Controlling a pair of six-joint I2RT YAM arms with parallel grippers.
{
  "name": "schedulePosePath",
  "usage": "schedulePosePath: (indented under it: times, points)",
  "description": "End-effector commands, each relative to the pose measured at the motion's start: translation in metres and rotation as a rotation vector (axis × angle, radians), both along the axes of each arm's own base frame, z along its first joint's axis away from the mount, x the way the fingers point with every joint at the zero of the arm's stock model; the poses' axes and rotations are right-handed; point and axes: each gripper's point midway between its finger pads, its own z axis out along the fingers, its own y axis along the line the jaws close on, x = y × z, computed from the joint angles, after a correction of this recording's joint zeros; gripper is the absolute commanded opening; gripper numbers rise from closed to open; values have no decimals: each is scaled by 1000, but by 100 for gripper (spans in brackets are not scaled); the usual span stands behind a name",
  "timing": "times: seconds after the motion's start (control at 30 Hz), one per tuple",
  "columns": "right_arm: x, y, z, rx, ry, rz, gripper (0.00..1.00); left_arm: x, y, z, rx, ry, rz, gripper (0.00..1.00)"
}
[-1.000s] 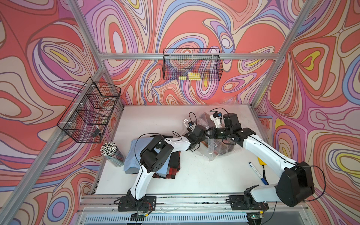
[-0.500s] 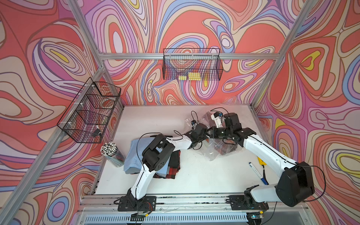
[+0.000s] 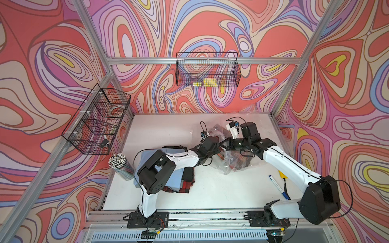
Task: Take the shirt out of the vacuum bag
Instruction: Take out the shirt from the vacuum bag.
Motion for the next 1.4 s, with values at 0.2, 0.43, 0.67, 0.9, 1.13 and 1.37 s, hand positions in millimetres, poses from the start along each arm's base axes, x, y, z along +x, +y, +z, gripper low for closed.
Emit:
schedulePosePath:
  times: [0.2, 0.43, 0.67, 0.9, 1.13, 1.37]
  points:
    - [2, 3, 14, 9, -46, 18, 0, -13, 29, 34, 126, -66, -5, 0]
    - [3, 4, 11, 16, -37, 20, 0, -19, 19, 3, 167, 45, -63, 12]
    - [-1, 4, 8, 14, -30, 26, 0, -21, 19, -7, 174, 64, -68, 31]
    - [0, 5, 8, 20, -28, 26, 0, -16, 23, -7, 238, 44, -63, 34]
    - [-1, 5, 9, 22, -28, 25, 0, -10, 18, -46, 289, 109, -45, 37]
    - [0, 5, 8, 23, -26, 25, 0, -3, 0, -43, 232, 52, 1, 53]
